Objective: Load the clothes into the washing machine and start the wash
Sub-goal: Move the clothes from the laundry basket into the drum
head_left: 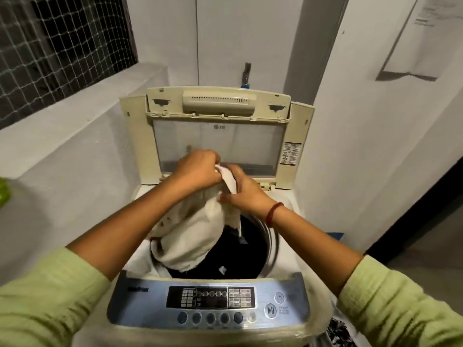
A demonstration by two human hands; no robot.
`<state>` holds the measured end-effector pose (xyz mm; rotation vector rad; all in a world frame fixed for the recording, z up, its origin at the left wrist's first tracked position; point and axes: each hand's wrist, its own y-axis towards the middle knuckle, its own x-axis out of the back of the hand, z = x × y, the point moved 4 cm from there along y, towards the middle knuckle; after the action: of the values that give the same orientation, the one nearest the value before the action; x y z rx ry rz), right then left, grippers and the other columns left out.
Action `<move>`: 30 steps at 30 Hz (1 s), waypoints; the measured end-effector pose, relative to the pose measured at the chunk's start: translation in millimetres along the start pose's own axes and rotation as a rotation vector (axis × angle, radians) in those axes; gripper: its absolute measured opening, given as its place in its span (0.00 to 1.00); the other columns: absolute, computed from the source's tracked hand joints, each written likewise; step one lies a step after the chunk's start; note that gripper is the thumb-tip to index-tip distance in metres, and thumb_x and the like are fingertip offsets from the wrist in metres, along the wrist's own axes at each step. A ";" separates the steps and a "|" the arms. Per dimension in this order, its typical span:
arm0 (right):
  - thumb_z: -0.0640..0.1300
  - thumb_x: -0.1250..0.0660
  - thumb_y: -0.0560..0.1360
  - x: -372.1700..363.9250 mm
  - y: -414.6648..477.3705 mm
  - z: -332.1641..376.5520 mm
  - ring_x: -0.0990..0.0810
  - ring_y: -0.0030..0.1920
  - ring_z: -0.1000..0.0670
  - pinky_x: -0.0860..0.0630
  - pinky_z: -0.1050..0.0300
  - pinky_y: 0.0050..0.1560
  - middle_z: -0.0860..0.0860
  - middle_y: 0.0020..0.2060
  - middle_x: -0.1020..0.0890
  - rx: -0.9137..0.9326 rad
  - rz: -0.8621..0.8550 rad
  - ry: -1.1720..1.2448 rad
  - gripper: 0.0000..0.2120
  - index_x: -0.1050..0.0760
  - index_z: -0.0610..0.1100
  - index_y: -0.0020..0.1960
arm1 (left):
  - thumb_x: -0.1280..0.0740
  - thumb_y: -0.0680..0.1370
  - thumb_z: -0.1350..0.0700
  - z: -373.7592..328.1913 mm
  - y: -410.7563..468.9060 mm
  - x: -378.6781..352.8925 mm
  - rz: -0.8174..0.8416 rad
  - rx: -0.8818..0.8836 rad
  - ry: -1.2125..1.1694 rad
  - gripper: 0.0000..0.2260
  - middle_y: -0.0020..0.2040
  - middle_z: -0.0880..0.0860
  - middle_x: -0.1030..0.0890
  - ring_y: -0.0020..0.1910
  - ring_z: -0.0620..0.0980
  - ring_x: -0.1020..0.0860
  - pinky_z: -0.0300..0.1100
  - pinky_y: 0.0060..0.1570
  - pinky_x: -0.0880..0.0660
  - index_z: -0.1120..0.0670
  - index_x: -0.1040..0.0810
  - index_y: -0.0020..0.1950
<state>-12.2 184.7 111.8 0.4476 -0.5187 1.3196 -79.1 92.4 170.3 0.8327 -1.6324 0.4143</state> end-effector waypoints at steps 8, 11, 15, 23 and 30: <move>0.40 0.41 0.79 6.9 -9.5 -26.0 0.31 0.37 0.55 0.32 0.63 0.35 0.54 0.36 0.28 -0.218 0.699 -0.227 0.07 0.27 0.49 0.48 | 0.26 0.69 0.48 75.8 -22.9 -75.8 0.885 0.072 0.187 0.19 0.49 0.47 0.27 0.50 0.49 0.27 0.44 0.53 0.27 0.50 0.29 0.54; 0.35 0.42 0.76 -1.1 1.7 -46.6 0.25 0.44 0.49 0.27 0.55 0.44 0.49 0.46 0.22 -0.253 0.661 -0.458 0.15 0.27 0.51 0.56 | 0.32 0.74 0.54 94.5 -16.6 -111.6 0.936 0.098 0.191 0.12 0.52 0.52 0.25 0.49 0.51 0.26 0.46 0.53 0.26 0.54 0.27 0.55; 0.30 0.44 0.75 18.6 33.2 -62.3 0.24 0.60 0.42 0.29 0.52 0.60 0.40 0.60 0.22 -0.140 0.093 -0.545 0.21 0.26 0.41 0.65 | 0.37 0.76 0.58 91.6 23.9 -94.9 0.374 0.059 0.211 0.13 0.60 0.56 0.23 0.59 0.57 0.24 0.47 0.51 0.27 0.52 0.26 0.60; 0.31 0.42 0.72 48.3 9.0 -53.0 0.30 0.64 0.43 0.34 0.53 0.67 0.43 0.64 0.27 0.152 -0.441 -0.428 0.21 0.22 0.45 0.60 | 0.39 0.74 0.65 63.4 13.1 -78.6 -0.077 -0.208 0.251 0.31 0.76 0.56 0.40 0.73 0.58 0.38 0.54 0.66 0.37 0.49 0.41 0.75; 0.34 0.44 0.74 -62.2 -39.0 -156.2 0.24 0.60 0.41 0.21 0.56 0.49 0.42 0.66 0.26 -0.547 0.953 -0.479 0.22 0.30 0.44 0.67 | 0.37 0.78 0.52 88.6 -49.8 -203.4 1.303 -0.027 0.325 0.22 0.70 0.56 0.31 0.64 0.55 0.29 0.47 0.65 0.30 0.55 0.33 0.71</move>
<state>31.8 219.2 -51.5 0.0214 -1.5812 1.8748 -96.1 58.3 -53.8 -0.4360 -1.6660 1.3279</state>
